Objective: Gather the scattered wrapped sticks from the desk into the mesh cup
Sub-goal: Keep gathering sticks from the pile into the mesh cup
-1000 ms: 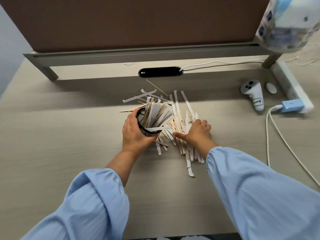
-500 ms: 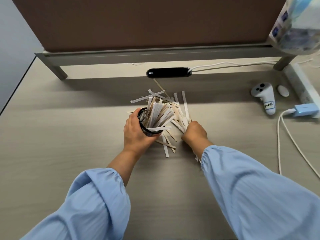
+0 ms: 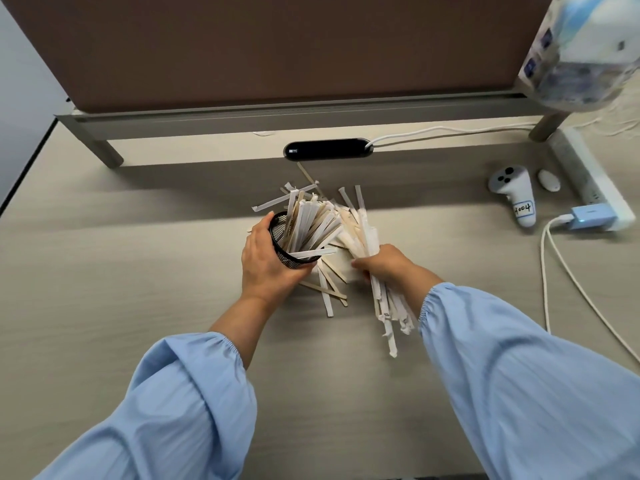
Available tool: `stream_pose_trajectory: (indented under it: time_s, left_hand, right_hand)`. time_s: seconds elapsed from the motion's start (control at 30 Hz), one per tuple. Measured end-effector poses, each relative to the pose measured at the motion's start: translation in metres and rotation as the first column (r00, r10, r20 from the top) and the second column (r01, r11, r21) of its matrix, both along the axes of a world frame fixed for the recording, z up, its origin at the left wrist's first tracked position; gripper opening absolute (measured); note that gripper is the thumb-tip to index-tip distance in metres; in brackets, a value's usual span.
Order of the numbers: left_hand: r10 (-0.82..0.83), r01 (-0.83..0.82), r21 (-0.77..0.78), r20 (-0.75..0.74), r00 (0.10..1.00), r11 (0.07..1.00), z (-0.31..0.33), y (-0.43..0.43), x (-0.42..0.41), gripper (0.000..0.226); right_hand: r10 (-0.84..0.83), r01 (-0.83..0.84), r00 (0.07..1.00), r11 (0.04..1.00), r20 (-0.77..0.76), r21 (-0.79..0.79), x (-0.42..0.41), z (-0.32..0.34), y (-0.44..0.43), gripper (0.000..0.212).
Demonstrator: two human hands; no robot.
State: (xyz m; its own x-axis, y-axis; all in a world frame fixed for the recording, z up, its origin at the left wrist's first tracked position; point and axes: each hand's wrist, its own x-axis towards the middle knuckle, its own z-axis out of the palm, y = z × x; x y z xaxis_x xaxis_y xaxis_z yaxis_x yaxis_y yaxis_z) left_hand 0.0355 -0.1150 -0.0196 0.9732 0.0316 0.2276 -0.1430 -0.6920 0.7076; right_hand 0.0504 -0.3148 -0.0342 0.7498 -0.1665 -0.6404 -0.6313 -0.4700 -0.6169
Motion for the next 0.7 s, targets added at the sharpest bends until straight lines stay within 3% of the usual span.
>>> stream_pose_trajectory:
  time_s: [0.17, 0.27, 0.43, 0.7]
  left_hand:
    - [0.000, -0.001, -0.026, -0.008, 1.000, 1.000, 0.001, 0.002, -0.002, 0.097]
    - [0.021, -0.021, -0.044, -0.005, 1.000, 0.999, 0.001, 0.007, -0.004, 0.096]
    - [0.058, -0.056, -0.062, 0.016, 0.998, 0.996, 0.006, 0.021, -0.007, 0.097]
    - [0.151, -0.147, -0.078, 0.049, 0.987, 0.986, 0.011, 0.054, -0.017, 0.095]
  right_hand:
    - [-0.072, 0.062, 0.997, 0.974, 0.037, 0.217, -0.011, -0.002, 0.004, 0.026]
    - [-0.084, 0.038, 0.990, 0.931, 0.111, 0.362, -0.014, 0.000, 0.008, 0.009]
    - [-0.043, -0.021, 0.988, 0.917, 0.150, 0.399, -0.017, 0.010, 0.018, 0.004]
    - [-0.292, 0.013, 0.845, 0.848, 0.447, 0.530, -0.009, 0.055, 0.064, 0.021]
